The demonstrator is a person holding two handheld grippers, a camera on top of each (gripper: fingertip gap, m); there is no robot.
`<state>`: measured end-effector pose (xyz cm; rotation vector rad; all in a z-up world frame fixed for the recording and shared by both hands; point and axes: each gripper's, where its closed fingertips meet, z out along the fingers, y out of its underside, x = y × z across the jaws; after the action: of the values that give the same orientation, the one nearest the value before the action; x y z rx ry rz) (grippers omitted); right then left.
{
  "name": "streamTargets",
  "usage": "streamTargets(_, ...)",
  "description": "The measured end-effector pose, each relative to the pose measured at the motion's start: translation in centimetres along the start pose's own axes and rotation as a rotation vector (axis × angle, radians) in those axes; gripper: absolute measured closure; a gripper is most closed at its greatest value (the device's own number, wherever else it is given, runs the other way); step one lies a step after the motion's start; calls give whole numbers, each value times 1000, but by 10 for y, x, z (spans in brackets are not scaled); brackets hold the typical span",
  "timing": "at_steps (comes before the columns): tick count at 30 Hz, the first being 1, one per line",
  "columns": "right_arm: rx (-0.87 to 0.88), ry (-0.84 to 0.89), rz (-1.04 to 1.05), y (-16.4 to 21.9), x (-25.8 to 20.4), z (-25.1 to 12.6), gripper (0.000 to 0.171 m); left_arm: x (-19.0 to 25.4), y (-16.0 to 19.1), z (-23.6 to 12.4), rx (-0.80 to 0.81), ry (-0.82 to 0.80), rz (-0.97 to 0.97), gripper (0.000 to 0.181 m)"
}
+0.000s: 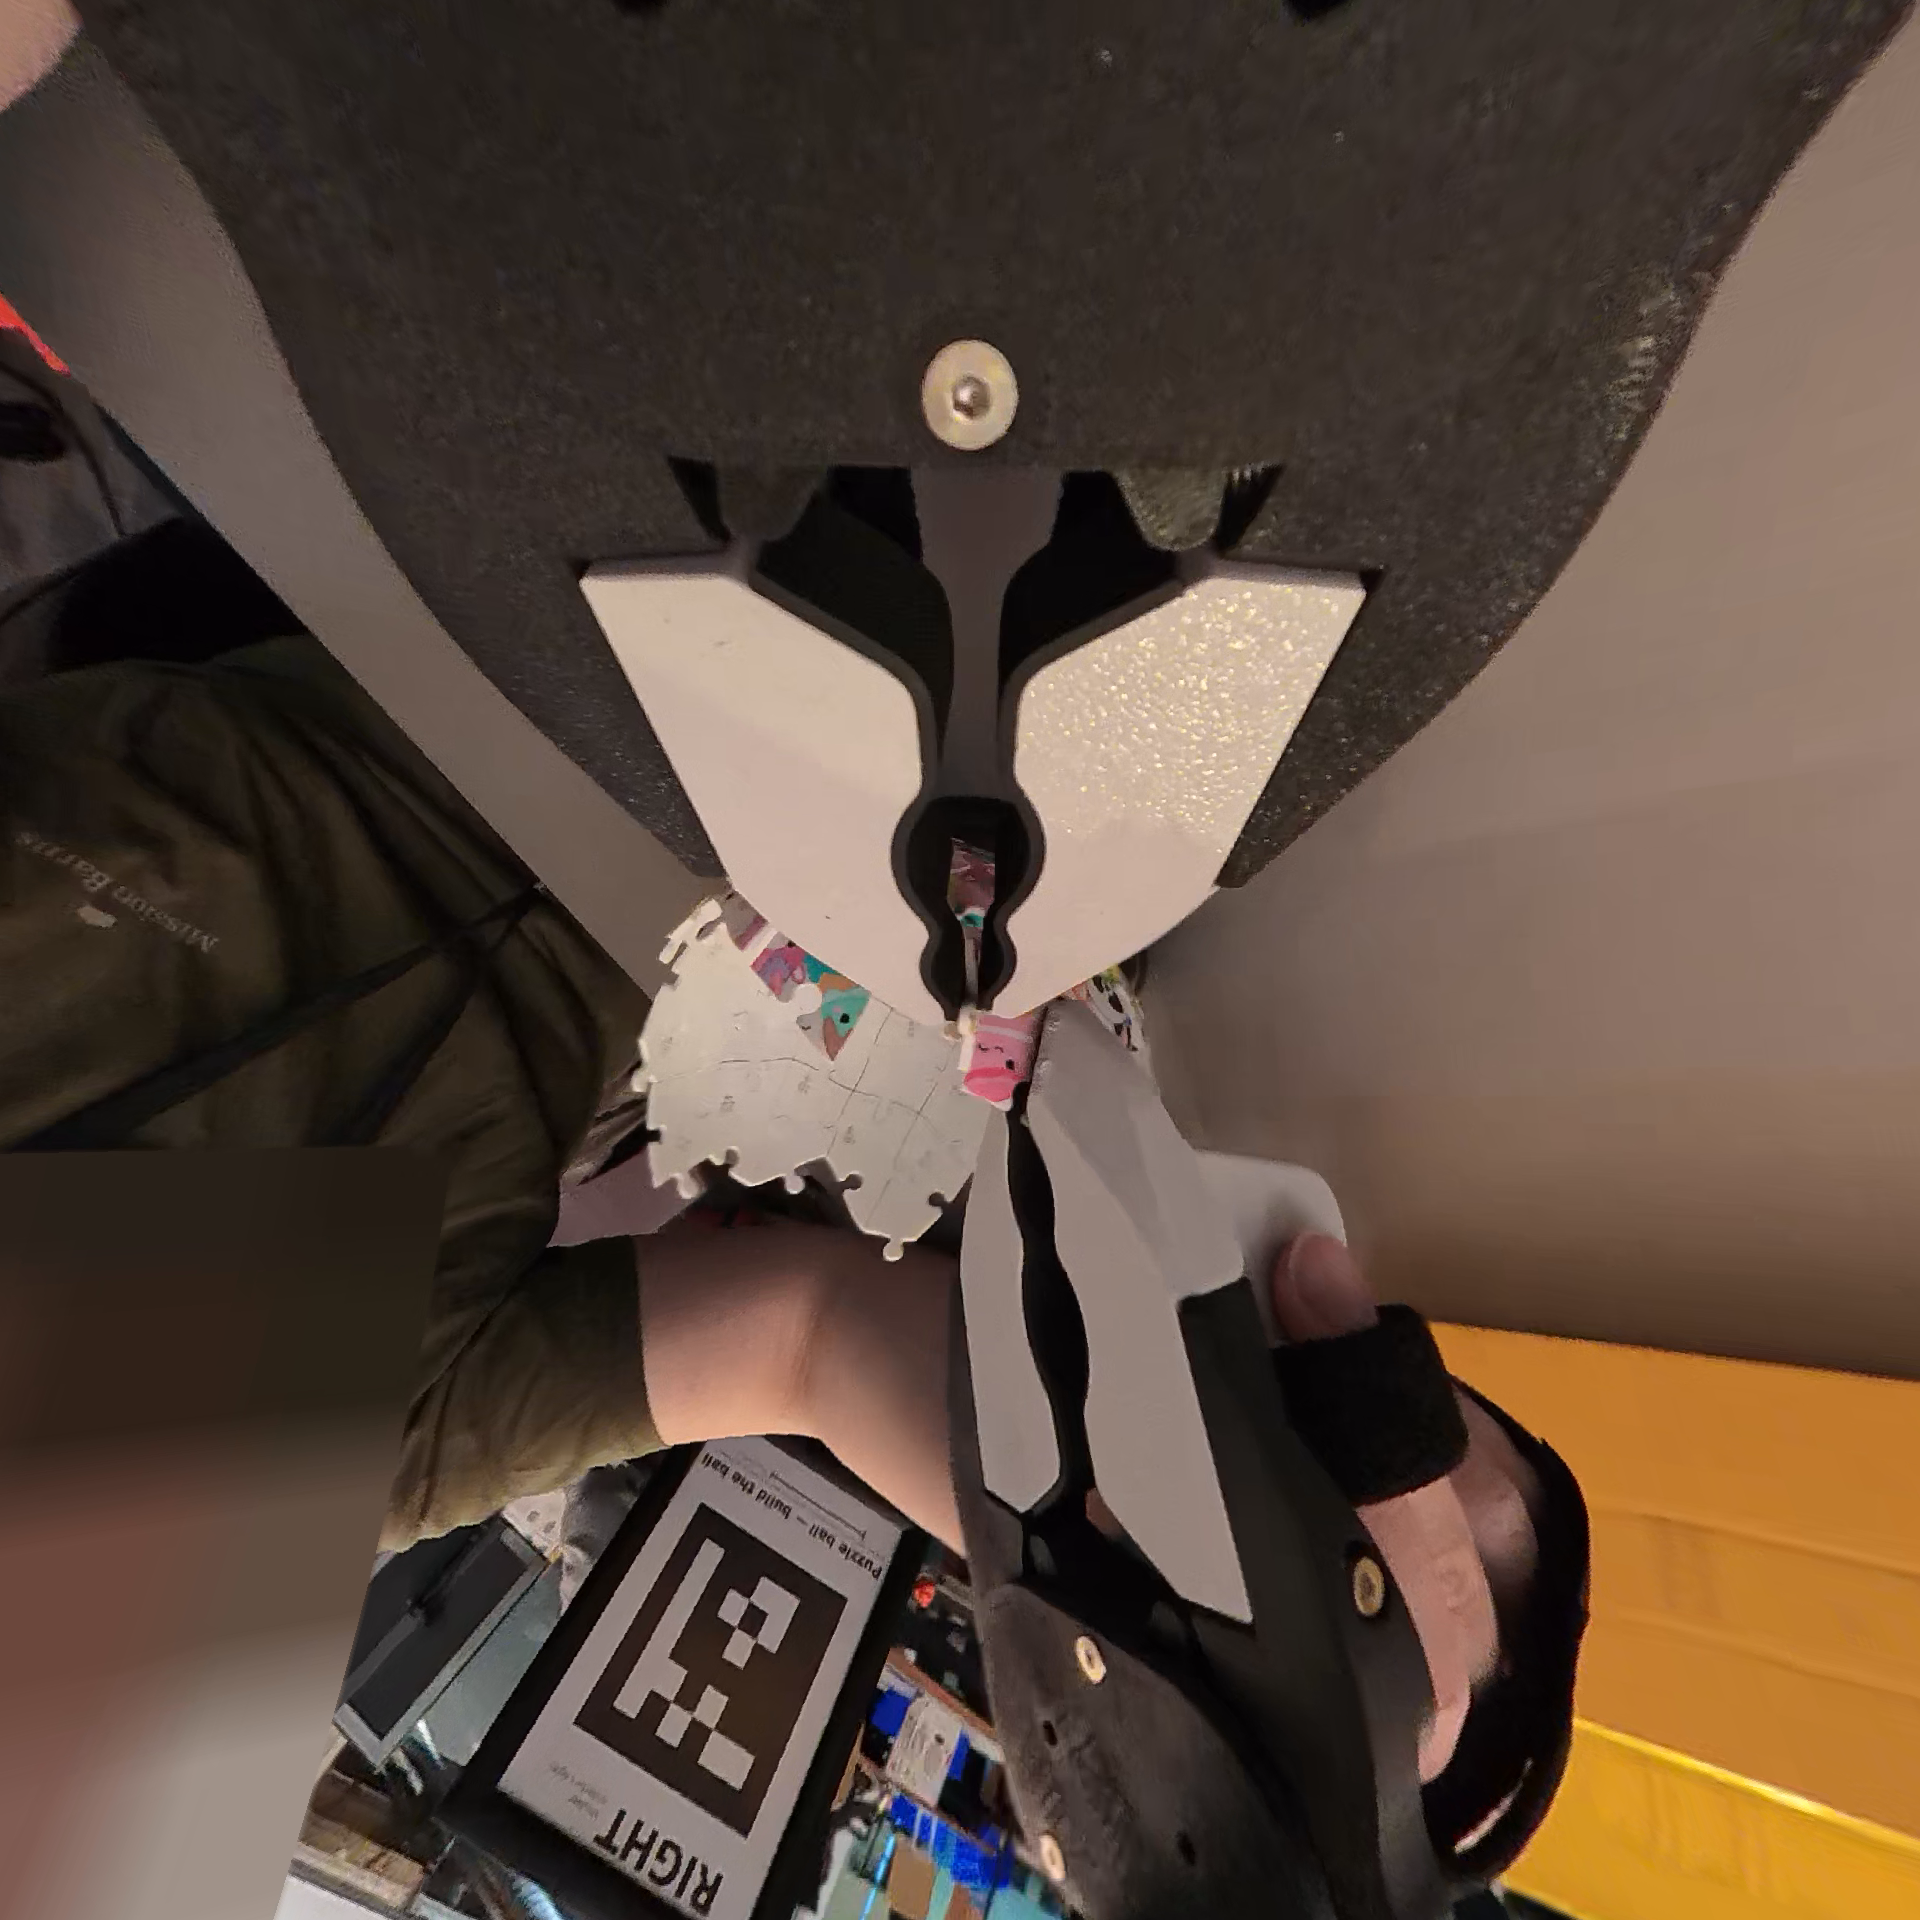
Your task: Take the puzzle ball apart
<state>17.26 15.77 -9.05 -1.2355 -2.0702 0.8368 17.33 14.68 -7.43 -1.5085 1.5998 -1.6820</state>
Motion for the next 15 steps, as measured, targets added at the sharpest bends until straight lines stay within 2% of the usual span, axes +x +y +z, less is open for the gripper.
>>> streamTargets(7,12,5,-39,-1,-1,0,167,2,1,-1,58,9,1,179)
streamTargets(15,26,19,-63,-4,-1,-3,168,4,-2,0,165,-54,-6,179)
